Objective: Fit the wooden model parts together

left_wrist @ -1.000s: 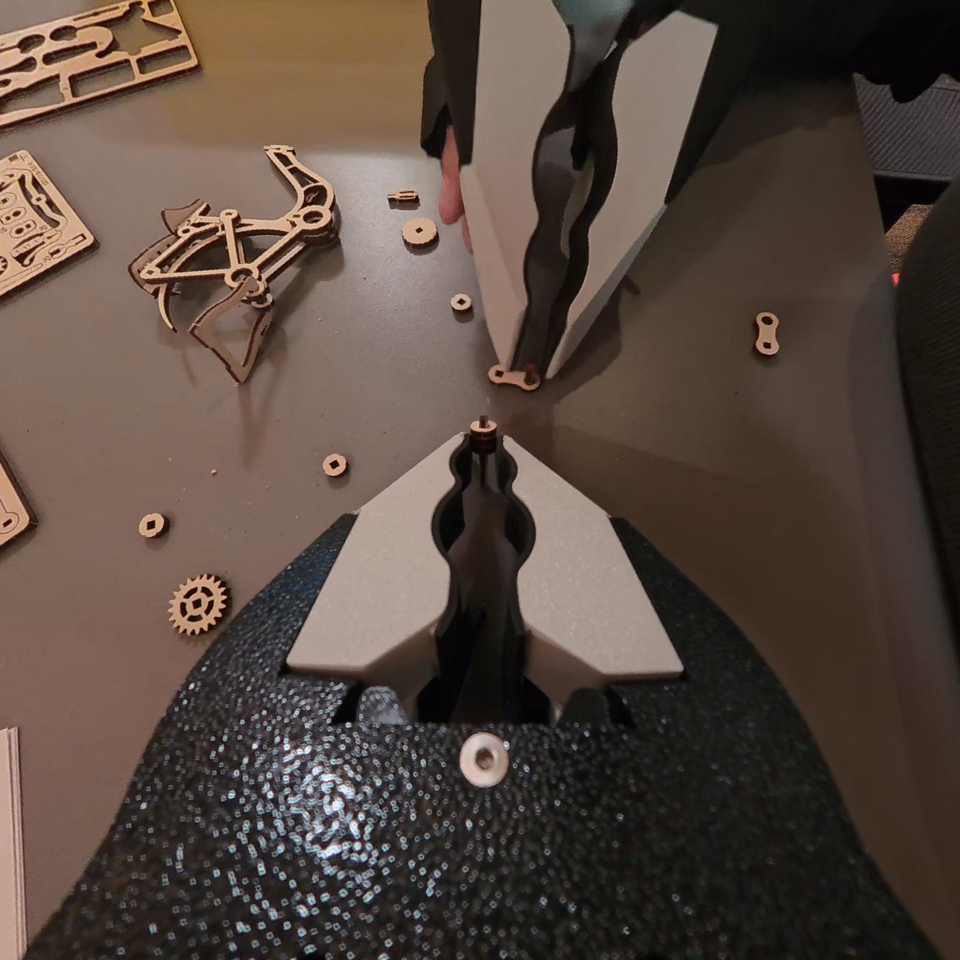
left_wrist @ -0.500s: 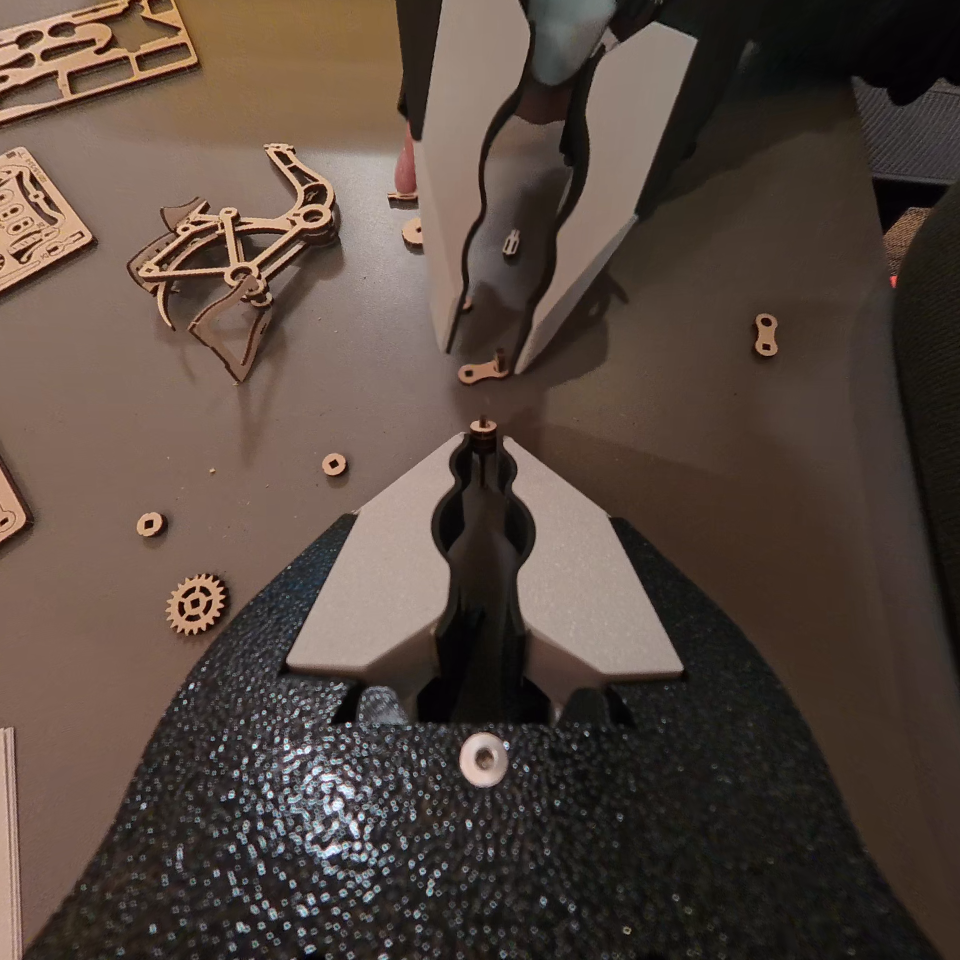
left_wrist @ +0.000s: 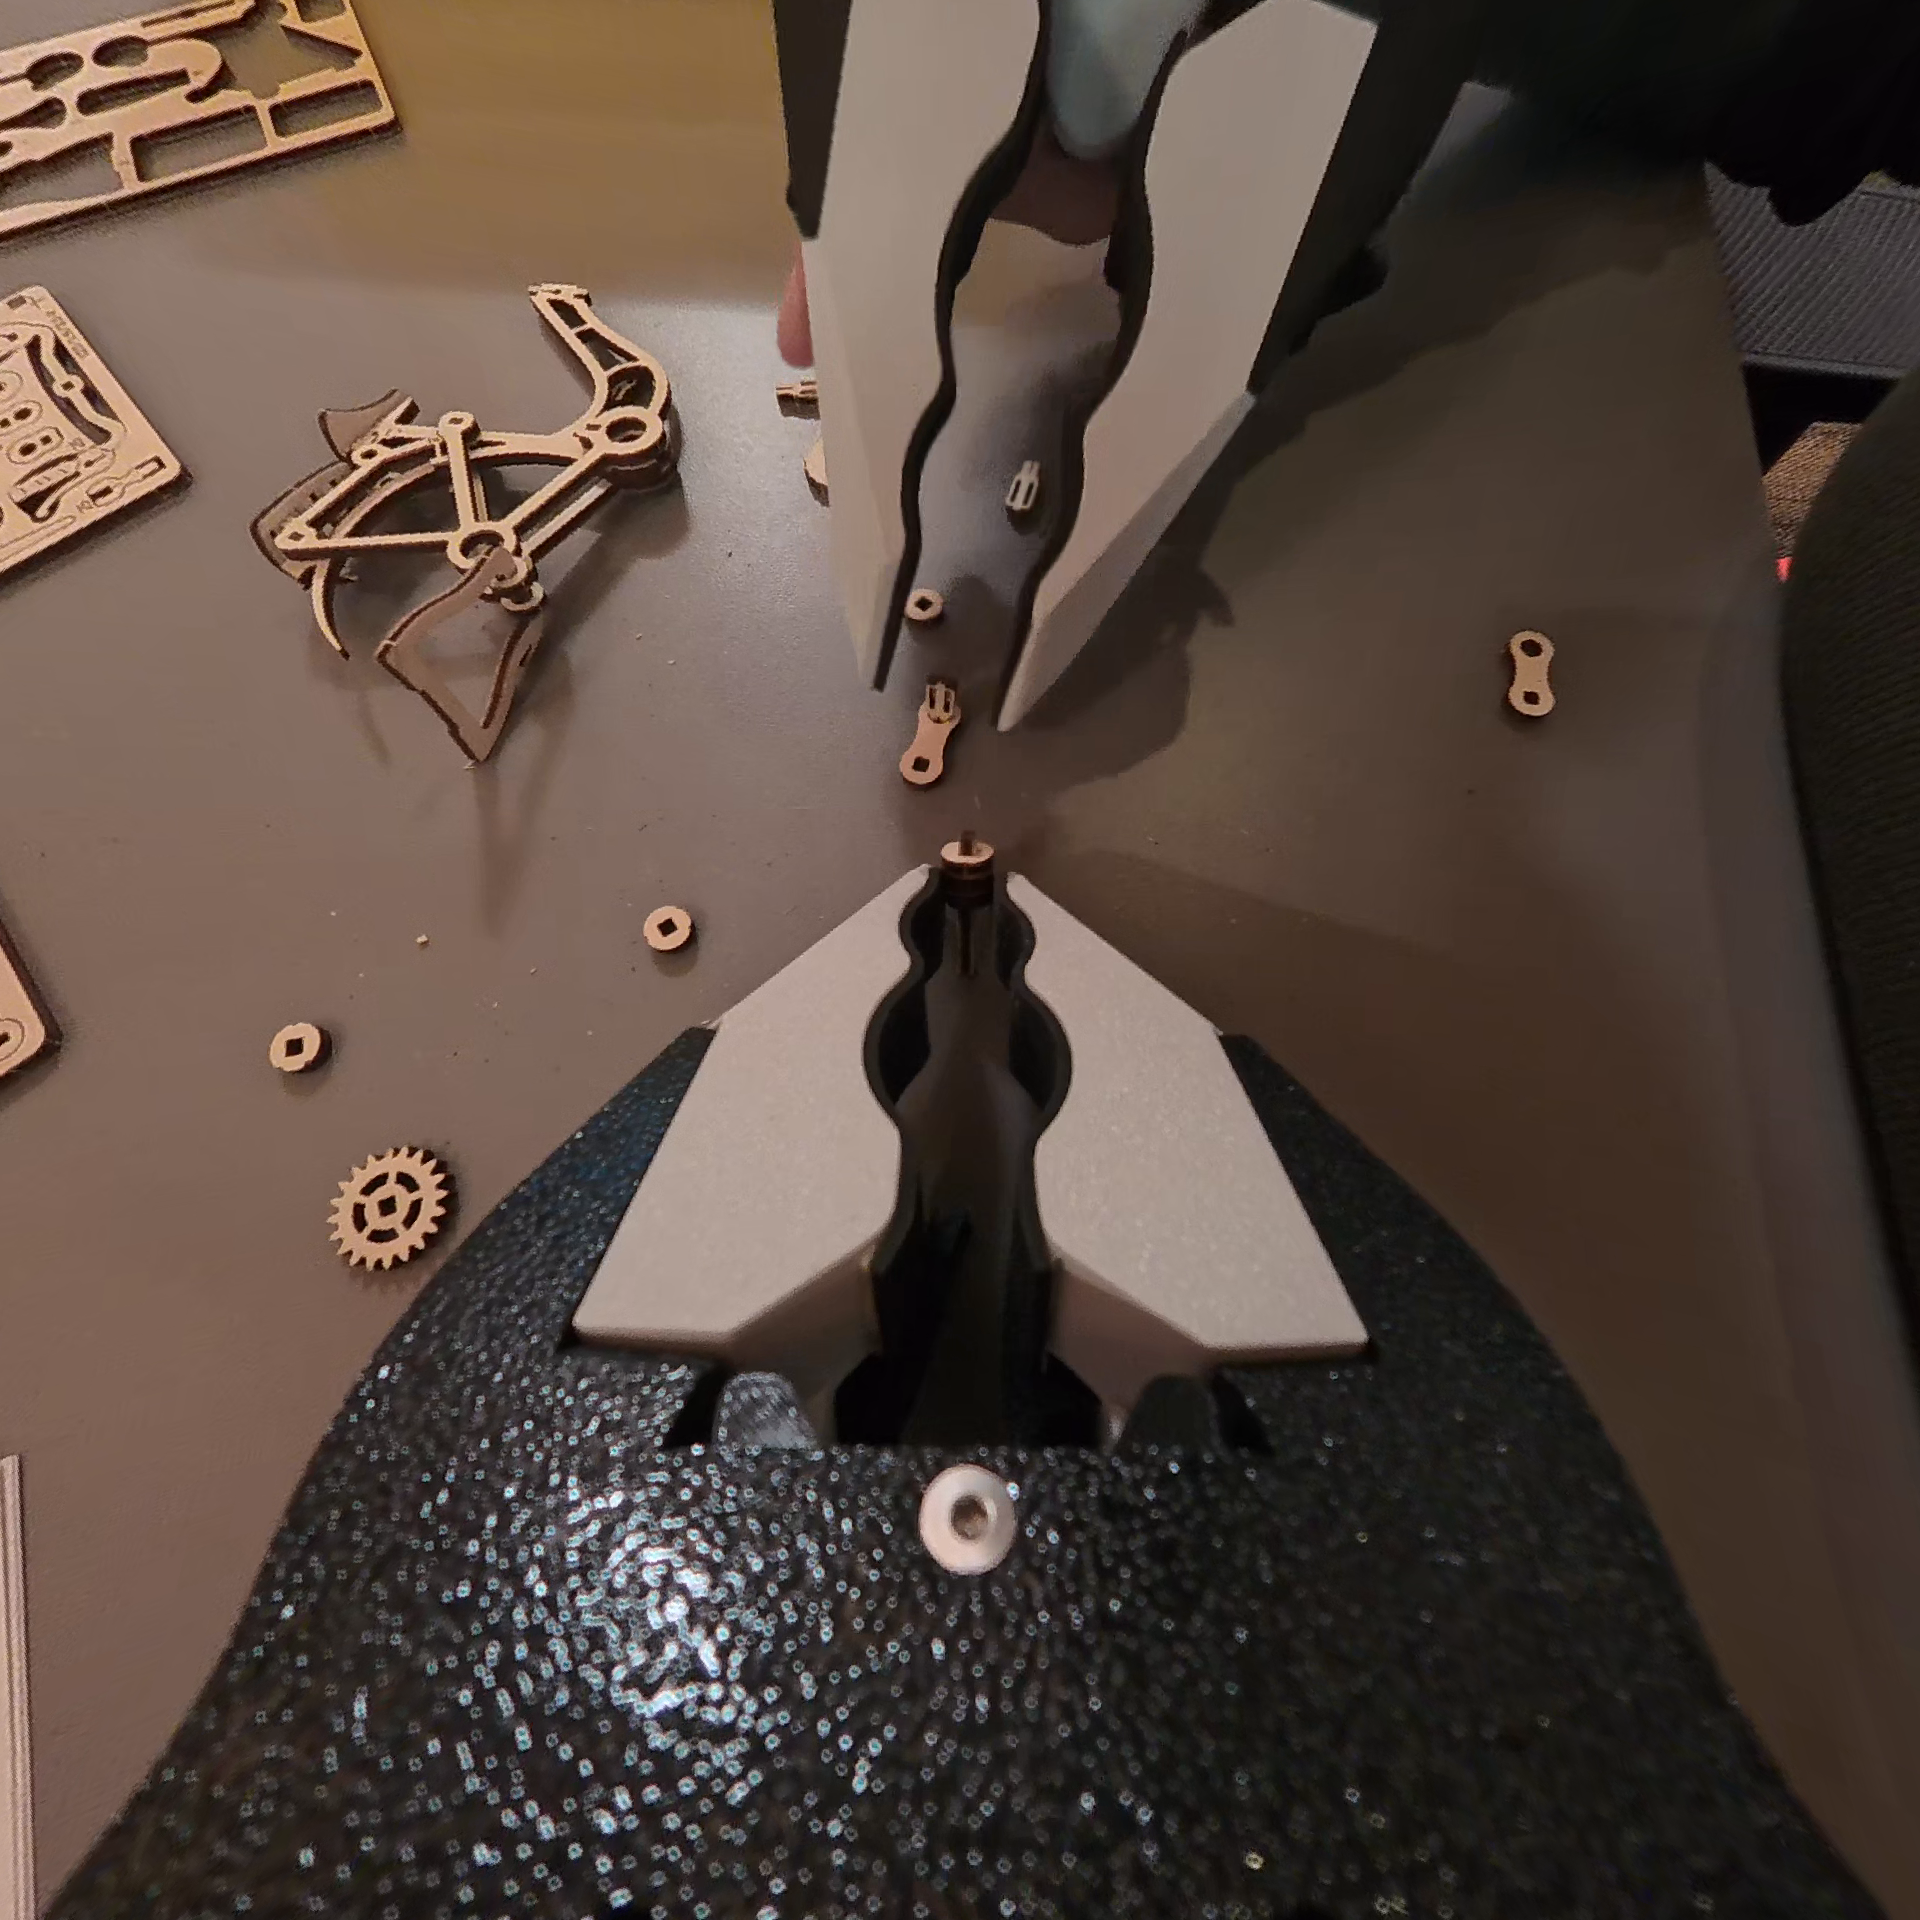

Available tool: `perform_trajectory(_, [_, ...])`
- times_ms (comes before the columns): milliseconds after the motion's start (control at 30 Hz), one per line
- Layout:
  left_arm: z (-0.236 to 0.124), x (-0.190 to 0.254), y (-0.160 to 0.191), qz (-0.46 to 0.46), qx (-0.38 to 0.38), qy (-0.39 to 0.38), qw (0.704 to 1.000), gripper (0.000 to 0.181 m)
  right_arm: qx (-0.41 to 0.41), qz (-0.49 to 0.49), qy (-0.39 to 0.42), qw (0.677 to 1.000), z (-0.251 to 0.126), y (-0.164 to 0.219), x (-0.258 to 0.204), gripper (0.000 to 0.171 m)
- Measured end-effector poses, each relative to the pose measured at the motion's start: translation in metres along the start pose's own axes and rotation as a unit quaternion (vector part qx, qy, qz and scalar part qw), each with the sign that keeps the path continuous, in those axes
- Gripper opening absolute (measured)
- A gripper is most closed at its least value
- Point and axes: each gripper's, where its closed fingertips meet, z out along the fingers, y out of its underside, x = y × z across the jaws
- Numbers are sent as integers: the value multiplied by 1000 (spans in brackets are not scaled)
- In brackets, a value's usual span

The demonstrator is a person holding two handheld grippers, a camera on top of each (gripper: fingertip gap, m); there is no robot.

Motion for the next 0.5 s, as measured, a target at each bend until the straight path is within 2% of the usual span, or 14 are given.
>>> perform_trajectory(233, [0, 0, 0, 0, 0, 1, 1000, 7, -17, 16, -4, 1000, 11, 4, 0, 19])
perform_trajectory(400, [0, 0, 0, -1, 2, 2, 1000, 7, -13, 42, -24, 999, 12, 4, -3, 6])
perform_trajectory(500, [0, 0, 0, -2, 2, 2, 1000, 7, -7, 48, -26, 998, 12, 5, -1, 6])
